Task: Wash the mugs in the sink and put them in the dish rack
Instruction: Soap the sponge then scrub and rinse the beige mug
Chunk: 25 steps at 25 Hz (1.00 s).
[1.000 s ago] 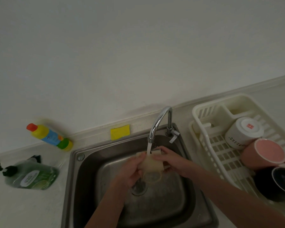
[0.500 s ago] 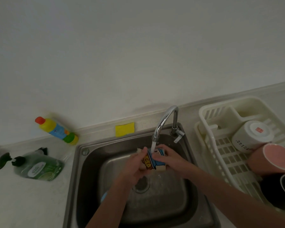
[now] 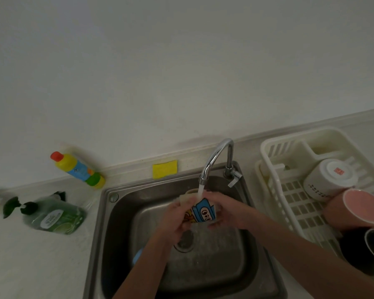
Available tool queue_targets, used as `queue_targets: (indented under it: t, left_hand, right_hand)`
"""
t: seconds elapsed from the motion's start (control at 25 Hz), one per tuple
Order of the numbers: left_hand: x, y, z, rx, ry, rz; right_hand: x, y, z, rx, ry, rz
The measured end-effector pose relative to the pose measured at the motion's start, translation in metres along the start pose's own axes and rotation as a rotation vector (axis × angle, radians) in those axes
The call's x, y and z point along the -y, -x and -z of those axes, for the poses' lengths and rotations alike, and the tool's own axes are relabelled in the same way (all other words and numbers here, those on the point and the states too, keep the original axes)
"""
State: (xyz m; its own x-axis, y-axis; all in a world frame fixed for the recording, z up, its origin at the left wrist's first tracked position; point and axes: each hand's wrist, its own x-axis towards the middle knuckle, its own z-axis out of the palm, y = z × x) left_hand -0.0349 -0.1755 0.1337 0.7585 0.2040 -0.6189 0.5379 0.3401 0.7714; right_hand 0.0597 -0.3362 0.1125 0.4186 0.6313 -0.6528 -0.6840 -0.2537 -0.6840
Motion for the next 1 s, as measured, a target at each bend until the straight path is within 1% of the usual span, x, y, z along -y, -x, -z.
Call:
queue_targets:
  t: [0.04,0.08,0.2,0.24,0.36,0.44,0.52,0.6,0.68,0.76,0.8,0.92,0.96,1.0]
  left_hand:
    - [0.001,0.000,0.000,0.002,0.024,0.005]
    - [0.002,0.000,0.001,-0.001,0.041,0.014]
    - [0.003,-0.005,0.004,0.013,0.034,0.036]
    - [0.003,-0.005,0.003,-0.003,0.018,0.047]
    - [0.005,-0.004,-0.001,-0.033,0.043,0.069]
    - [0.001,-0.001,-0.001,0.007,0.089,0.078]
    - [-0.001,-0.002,0.001,0.034,0.069,0.072]
    - [-0.001,-0.003,0.004,0.031,0.056,0.068]
    - [-0.001,-0.004,0.004,0.020,0.019,0.060]
    - [-0.003,-0.001,0.004,0.034,0.007,0.078]
    - [-0.005,-0.001,0.005,0.040,0.034,0.109]
    - [-0.007,-0.003,0.010,0.045,0.169,0.205]
    - [-0.005,-0.005,0.011,0.026,0.167,0.210]
    - [-0.004,-0.005,0.010,0.012,0.147,0.194]
  right_hand:
    - [-0.001,0.001,-0.001,0.021,0.016,-0.022]
    - [-0.003,0.001,-0.001,0.018,0.050,-0.005]
    - [-0.010,0.000,0.002,-0.031,0.139,0.165]
    - [-0.013,0.001,0.003,-0.019,0.120,0.174]
    - [-0.017,0.007,0.000,0.002,0.023,0.094]
    - [-0.017,0.004,0.001,-0.019,0.047,0.157]
    - [-0.015,0.000,0.004,0.001,0.060,0.221]
    - [-0.012,-0.001,0.005,0.026,-0.078,0.131]
    - [-0.010,-0.002,0.002,0.014,-0.237,-0.039]
    - [-0.005,-0.004,-0.003,-0.026,-0.229,-0.108]
    - [-0.004,-0.004,-0.005,-0.055,-0.166,-0.085]
    - [-0.007,-0.001,-0.007,-0.103,0.023,0.106]
    - [-0.009,0.000,-0.006,-0.089,0.030,0.111]
    - [-0.010,0.000,-0.006,-0.074,0.002,0.058]
